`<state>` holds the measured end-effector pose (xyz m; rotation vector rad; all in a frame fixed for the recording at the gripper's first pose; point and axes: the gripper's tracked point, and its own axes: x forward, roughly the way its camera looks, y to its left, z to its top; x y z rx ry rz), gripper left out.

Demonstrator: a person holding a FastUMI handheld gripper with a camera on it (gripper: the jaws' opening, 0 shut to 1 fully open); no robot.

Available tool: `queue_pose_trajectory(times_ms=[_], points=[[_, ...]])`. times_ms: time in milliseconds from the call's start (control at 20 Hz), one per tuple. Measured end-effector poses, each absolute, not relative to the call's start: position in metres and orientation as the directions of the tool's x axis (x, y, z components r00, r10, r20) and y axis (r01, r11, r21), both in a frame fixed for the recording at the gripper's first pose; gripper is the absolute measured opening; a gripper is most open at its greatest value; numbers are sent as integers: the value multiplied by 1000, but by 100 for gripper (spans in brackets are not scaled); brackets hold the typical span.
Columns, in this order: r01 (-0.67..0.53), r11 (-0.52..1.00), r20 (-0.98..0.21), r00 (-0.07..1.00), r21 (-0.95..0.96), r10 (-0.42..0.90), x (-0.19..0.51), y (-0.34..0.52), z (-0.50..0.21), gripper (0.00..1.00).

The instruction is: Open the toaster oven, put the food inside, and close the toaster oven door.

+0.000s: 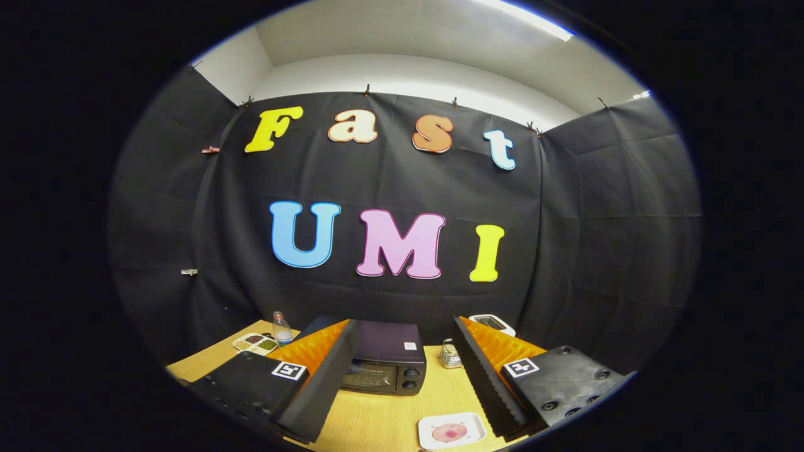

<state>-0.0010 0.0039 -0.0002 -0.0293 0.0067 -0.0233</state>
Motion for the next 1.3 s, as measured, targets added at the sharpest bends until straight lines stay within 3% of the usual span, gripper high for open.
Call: queue_pose_trajectory(times_ms=[600,900,1300], points=[[-37,999,-53,998,-23,36,27,55,-28,98],[-90,995,-154,983,45,96,92,94,-84,98],[-72,993,-323,941,97,100,172,129,-174,98]])
